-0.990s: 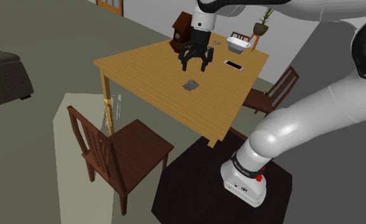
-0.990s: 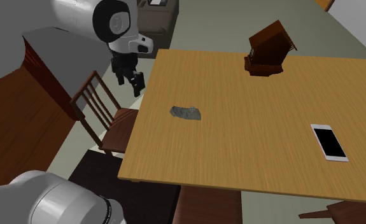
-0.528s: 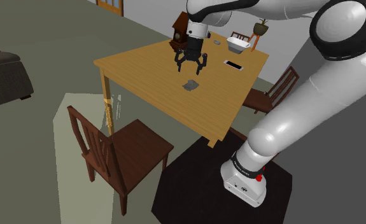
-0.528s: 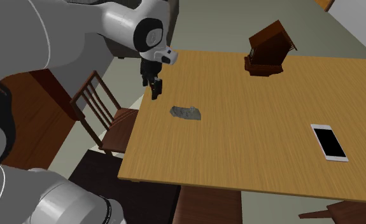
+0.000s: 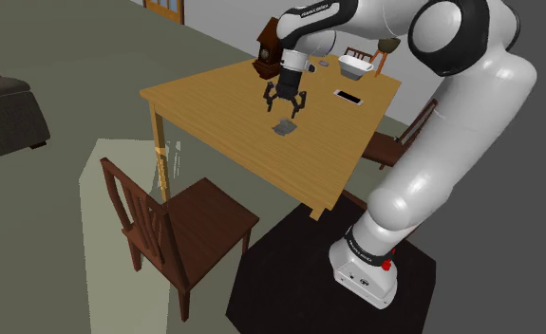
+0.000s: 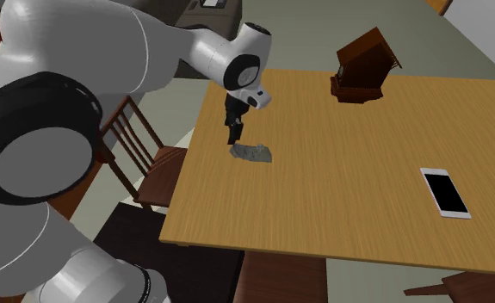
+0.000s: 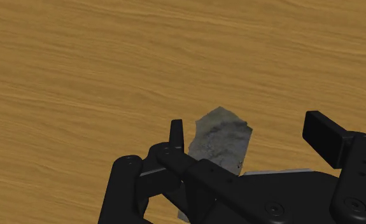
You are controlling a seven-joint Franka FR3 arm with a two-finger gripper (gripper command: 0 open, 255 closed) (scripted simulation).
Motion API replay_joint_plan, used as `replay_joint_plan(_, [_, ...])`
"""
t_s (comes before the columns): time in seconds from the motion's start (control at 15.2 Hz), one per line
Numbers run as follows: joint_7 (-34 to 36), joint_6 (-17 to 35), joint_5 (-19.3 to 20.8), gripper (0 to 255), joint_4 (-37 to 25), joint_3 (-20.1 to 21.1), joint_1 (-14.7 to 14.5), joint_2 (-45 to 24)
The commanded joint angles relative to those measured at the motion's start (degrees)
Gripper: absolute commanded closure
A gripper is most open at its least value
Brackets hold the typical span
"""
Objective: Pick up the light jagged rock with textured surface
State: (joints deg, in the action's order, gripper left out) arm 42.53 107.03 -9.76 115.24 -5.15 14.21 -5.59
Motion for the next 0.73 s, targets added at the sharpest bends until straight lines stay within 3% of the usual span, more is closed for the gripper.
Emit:
replay_joint_plan(0.0, [2.7,1.2,-1.0,0,-1.5,-1.1,1.1,-3.2])
replay_joint_plan(0.26, [7.5,3.5,-3.3,0,-3.8,-3.4,3.3,-8.7])
replay_joint_plan(0.66, [6.9,6.8,-4.1,0,-2.6,-3.3,3.5,-11.1])
